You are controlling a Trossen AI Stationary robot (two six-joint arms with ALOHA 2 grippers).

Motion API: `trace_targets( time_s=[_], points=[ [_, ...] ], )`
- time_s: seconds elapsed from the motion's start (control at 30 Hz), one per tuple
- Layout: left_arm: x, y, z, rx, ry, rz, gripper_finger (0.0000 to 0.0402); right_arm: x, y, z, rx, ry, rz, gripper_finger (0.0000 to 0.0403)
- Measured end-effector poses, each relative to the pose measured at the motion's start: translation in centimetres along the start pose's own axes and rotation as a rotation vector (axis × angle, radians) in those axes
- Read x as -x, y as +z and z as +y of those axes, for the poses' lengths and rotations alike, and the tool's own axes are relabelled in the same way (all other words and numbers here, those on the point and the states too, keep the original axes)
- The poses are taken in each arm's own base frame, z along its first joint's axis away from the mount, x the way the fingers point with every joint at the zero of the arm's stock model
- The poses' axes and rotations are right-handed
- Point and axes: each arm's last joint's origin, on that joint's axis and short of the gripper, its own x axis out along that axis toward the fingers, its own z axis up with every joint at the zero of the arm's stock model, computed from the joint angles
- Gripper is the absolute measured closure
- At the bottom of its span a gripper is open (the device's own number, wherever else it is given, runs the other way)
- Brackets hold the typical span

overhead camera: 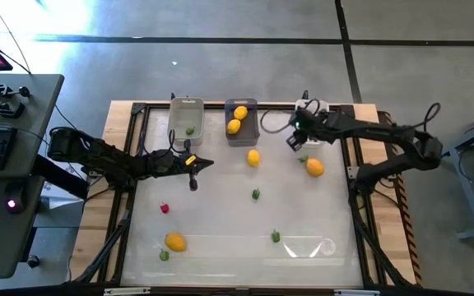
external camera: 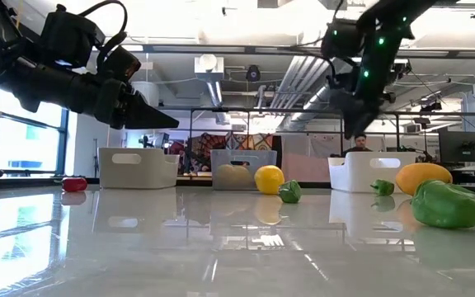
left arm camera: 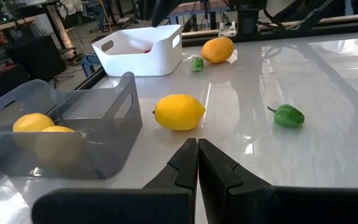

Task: Sort produce into baskets
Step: Put the top right green bell pepper into the gray bin

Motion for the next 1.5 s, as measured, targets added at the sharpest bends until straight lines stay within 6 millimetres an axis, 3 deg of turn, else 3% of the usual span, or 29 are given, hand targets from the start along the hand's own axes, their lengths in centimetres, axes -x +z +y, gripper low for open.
trace_targets(
  time_s=[0.2, 0.43, 0.7, 1.1, 1.37, 1.5],
  points=[
    [0.0, 0.0, 0.0, -0.006, 0.0, 0.0, 0.0401, 1.0, -1.5, 4.0, 0.241, 0.202, -0.039, 0.0238],
    [0.0, 0.0, 0.0, -0.006, 0.0, 0.004, 0.0401, 1.1, -5.2, 7.2, 0.416, 0.309, 0.009, 0.0238],
    [0.0, 0.0, 0.0, -0.006, 0.0, 0.004, 0.0401, 0.0, -8.0, 6.8, 0.636, 0.179, 0.077, 0.0238],
    [0.0, 0.0, 0.0, -0.005, 0.0, 0.0, 0.0401, -1.2, -6.9, 6.1, 0.693, 0.189, 0.03, 0.0238],
    [0.0, 0.0, 0.0, -0.005, 0.0, 0.001, 0.0401, -3.8, -7.4, 7.0, 0.808, 0.136, 0.139, 0.0239],
    [0.0, 0.0, 0.0, -0.005, 0.0, 0.002, 0.0401, -5.0, -7.8, 7.4, 0.859, 0.095, 0.187, 0.0262]
  ],
)
